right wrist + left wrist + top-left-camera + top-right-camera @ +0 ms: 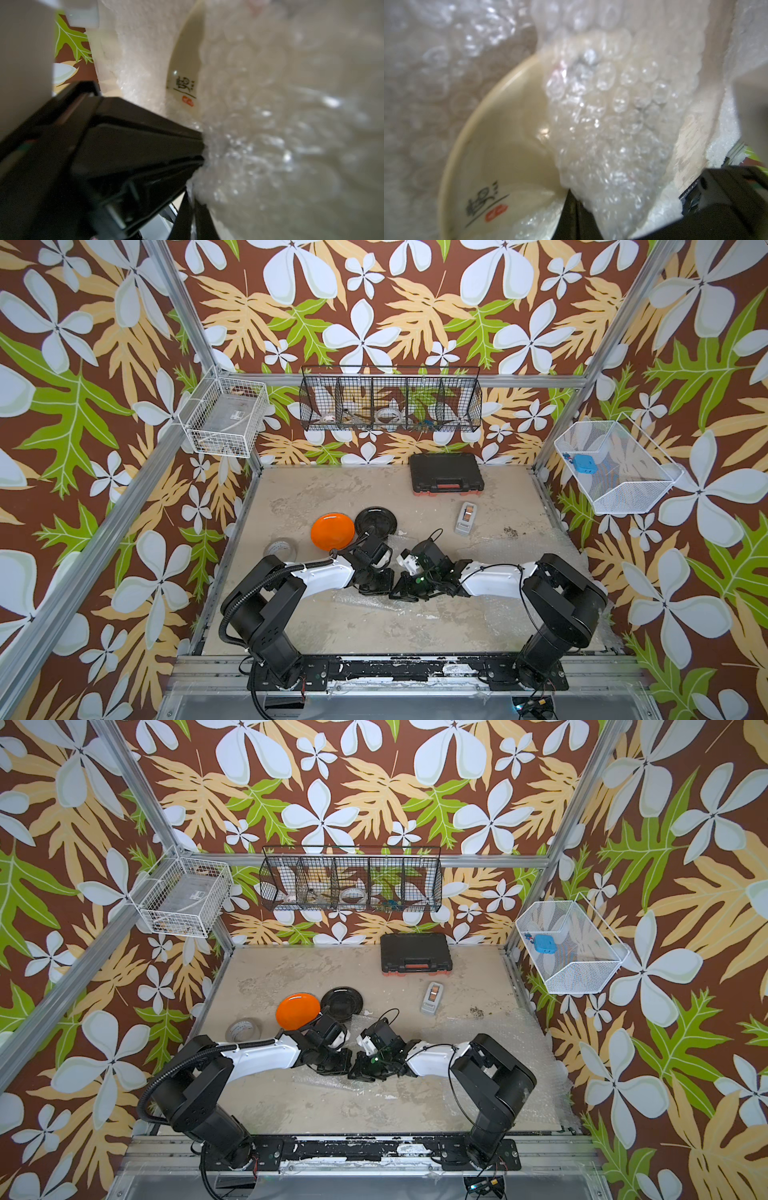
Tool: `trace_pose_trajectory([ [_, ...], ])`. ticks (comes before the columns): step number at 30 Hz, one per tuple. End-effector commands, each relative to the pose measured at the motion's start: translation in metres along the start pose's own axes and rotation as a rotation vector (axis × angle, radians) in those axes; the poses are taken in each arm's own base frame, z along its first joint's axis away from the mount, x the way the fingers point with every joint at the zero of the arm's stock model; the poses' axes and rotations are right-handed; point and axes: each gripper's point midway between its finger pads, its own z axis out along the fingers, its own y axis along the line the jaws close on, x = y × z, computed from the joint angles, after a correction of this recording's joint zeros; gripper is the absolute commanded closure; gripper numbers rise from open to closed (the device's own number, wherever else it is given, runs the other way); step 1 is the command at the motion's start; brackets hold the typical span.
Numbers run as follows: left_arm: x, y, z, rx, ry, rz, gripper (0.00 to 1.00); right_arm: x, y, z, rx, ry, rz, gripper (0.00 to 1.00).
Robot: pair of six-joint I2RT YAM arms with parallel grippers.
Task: Wrap dinner plates in bubble wrap
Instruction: Wrap the plate in the bubble wrap.
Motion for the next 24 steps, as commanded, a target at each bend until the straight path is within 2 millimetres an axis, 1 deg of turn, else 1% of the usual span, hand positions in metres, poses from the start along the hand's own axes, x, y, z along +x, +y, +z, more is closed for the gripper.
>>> trace_pose_trajectory([
  [1, 0.02, 0.046, 0.007, -0.188, 0.046, -0.022, 0.94, -0.009, 0.015, -0.016, -0.013, -0.026, -0.058, 0.79],
  [3, 0.021, 0.047, 0.006, -0.193, 0.045, -0.021, 0.94, -0.016, 0.016, -0.031, -0.005, -0.047, -0.064, 0.74],
  [6, 0.021, 0.046, 0.005, -0.19, 0.046, -0.022, 0.94, -0.029, 0.004, -0.052, 0.035, -0.086, -0.06, 0.71],
  [8, 0.021, 0.045, 0.004, -0.191, 0.046, -0.016, 0.94, -0.037, -0.005, -0.059, 0.05, -0.098, -0.061, 0.71],
  [10, 0.02, 0.045, 0.002, -0.195, 0.043, -0.01, 0.94, -0.039, -0.01, -0.053, 0.051, -0.066, -0.077, 0.72],
  [13, 0.018, 0.042, -0.002, -0.188, 0.032, -0.002, 0.94, -0.034, -0.02, -0.036, 0.039, 0.005, -0.08, 0.78],
  [16, 0.016, 0.039, -0.006, -0.181, 0.021, 0.014, 0.94, -0.029, -0.046, -0.028, 0.116, 0.014, -0.071, 0.81],
  [18, 0.015, 0.037, -0.008, -0.176, 0.014, 0.029, 0.94, -0.02, -0.06, -0.025, 0.145, 0.028, -0.056, 0.82],
  [21, 0.012, 0.035, -0.01, -0.172, 0.004, 0.061, 0.94, -0.001, -0.064, -0.02, 0.161, 0.042, -0.046, 0.84],
  [24, 0.009, 0.034, -0.012, -0.176, -0.006, 0.092, 0.94, 0.02, -0.054, -0.014, 0.151, 0.056, -0.041, 0.84],
])
